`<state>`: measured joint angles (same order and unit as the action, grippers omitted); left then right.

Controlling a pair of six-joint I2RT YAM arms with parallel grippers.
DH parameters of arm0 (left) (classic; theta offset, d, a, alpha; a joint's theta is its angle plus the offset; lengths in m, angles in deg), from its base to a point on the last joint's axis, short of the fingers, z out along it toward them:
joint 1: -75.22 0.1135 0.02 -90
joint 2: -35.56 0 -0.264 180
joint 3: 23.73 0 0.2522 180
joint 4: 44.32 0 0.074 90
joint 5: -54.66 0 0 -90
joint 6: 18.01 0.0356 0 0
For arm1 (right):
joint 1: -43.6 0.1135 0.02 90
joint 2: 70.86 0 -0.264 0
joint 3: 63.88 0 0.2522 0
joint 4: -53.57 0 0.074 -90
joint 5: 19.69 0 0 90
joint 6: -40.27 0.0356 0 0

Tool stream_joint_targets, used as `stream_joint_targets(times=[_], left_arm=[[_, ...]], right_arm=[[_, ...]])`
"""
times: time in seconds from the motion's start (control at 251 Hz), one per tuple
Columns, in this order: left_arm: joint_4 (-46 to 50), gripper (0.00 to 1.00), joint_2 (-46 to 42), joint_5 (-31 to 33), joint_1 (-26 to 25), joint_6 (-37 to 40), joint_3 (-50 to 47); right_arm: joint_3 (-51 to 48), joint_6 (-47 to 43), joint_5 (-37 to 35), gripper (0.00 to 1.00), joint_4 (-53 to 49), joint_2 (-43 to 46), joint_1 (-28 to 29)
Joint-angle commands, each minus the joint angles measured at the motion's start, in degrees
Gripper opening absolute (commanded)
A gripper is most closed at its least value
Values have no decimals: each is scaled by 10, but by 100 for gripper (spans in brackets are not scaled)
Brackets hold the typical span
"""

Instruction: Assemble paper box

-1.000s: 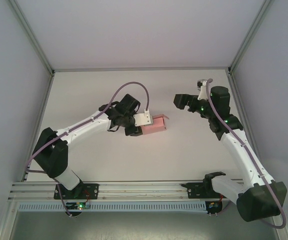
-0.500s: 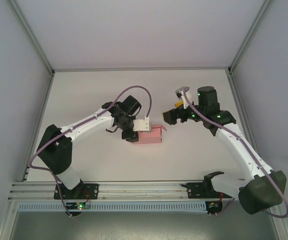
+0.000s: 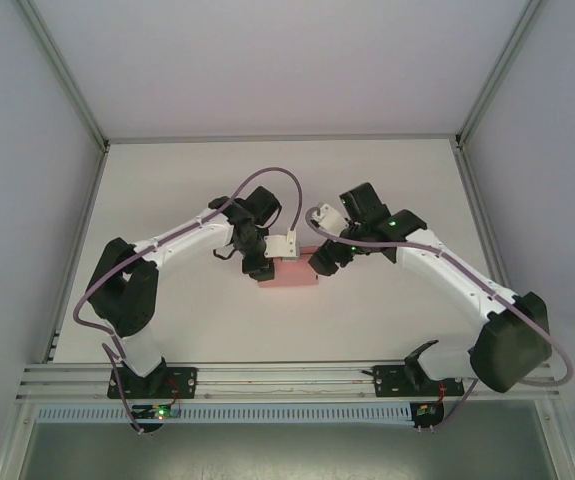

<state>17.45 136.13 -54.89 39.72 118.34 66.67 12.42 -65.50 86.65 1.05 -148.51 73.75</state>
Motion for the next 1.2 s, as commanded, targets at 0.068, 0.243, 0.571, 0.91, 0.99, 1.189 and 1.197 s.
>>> stream_joint_targets(times=[0.068, 0.243, 0.571, 0.91, 0.99, 1.189, 1.197], left_arm=[[30, 39, 2, -13, 7, 11, 13], [35, 39, 10, -11, 7, 7, 20], [26, 40, 30, 14, 9, -28, 40], [-10, 40, 37, 22, 8, -71, 42], [-11, 40, 39, 32, 8, -79, 45], [2, 40, 46, 38, 7, -78, 57], [3, 40, 46, 39, 7, -78, 57]], right_arm=[[36, 2, -50, 62, -1, -39, 3], [40, 6, -41, 50, -13, -62, 3], [54, 60, -20, 14, -24, -74, 5], [68, 309, 77, 0, 29, -110, 5], [65, 363, 102, 0, 48, -121, 5], [95, 429, 154, 0, 30, -133, -7], [97, 430, 157, 0, 29, -134, -8]])
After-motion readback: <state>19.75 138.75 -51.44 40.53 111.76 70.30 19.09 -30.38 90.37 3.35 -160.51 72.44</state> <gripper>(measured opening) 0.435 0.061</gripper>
